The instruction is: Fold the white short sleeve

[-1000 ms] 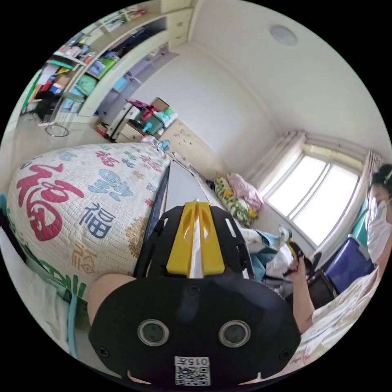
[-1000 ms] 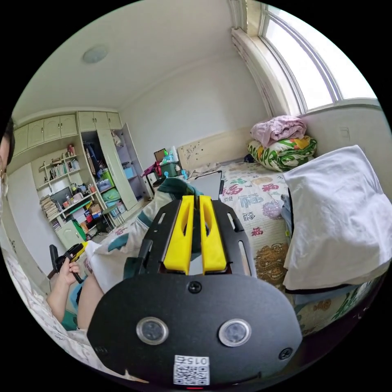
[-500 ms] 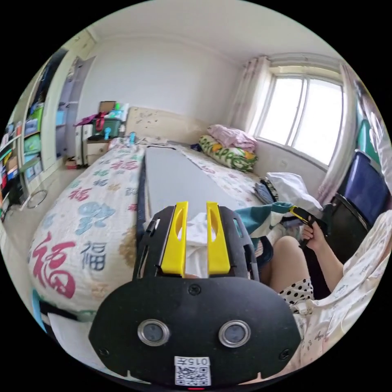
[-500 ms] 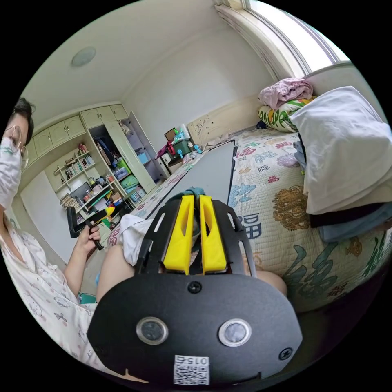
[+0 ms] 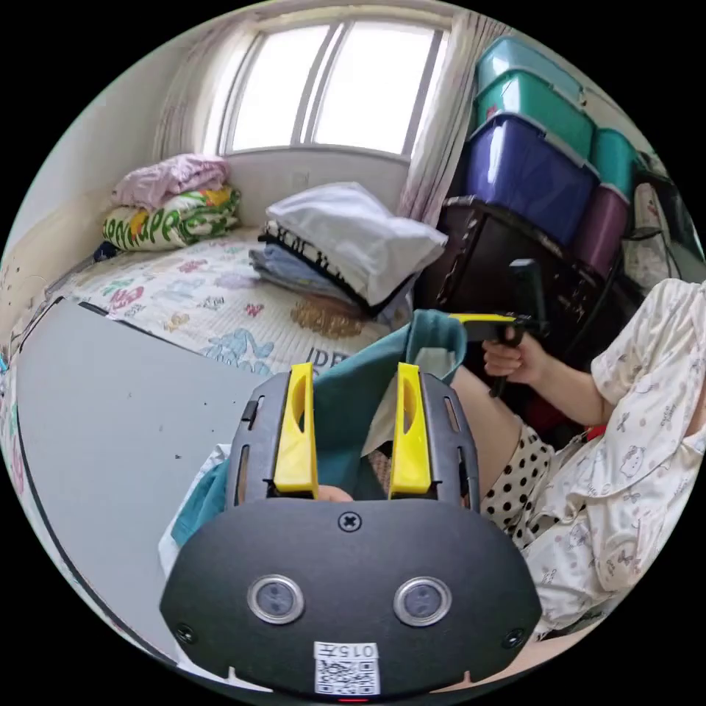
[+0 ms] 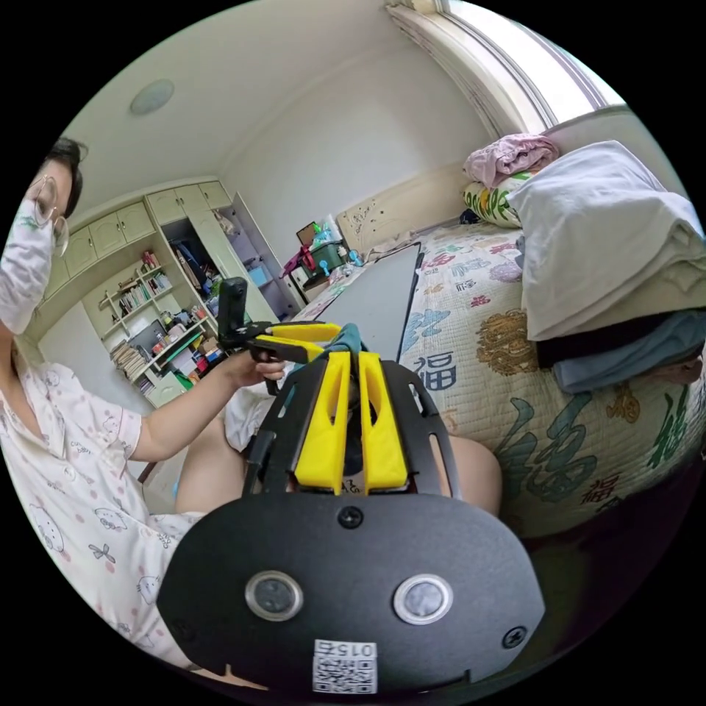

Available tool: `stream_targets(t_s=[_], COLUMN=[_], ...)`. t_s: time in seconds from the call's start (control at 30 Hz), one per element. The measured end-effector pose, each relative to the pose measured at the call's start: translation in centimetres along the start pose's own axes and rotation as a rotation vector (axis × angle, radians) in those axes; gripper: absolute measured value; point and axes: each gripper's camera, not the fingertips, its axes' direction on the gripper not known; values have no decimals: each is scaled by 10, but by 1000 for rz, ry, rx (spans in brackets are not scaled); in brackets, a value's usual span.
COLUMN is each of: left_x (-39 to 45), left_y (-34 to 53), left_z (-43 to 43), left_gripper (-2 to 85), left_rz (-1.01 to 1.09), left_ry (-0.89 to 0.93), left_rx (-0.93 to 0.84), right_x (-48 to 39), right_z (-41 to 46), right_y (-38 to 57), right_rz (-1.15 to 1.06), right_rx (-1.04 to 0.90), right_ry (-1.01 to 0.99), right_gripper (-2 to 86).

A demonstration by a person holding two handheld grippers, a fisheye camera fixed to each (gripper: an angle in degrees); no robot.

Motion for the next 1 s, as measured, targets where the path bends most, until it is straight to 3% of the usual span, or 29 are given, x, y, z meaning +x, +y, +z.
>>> stream_targets(t_s=[0.13,0.23,0.5,0.57,0.63,0.73,0.9,1.0], left_x=[-12,-13,32,28,24,34,91,110], left_y=[-2,9,85,122,149,179,242,289], left_z=[25,10,-169,-237,-277,-300,-251,-230], left_gripper=[78,28,-2,-5,-3,11,94,137], left_rz=[-9,-20,-55,-155,-214,-198,-203,-328], left_ry=[45,76,-10,-91,-160,-119,-68,-12], left_rx=[-120,-107,273,443,517,480,416,604], right_x=[16,22,-1,-6,-9,-24,-35,-43], right_z=[-27,-47,-118,-137,-142,-138,-131,-125], right_y=[14,20,29,31,28,33,51,69], right_rz=[31,25,-146,-157,-124,-135,-145,-190], right_rx=[5,18,154,207,176,171,190,171], right_ry=[-16,-27,-225,-262,-241,-187,-261,-253], right_gripper=[8,7,5,5,5,5,5,6])
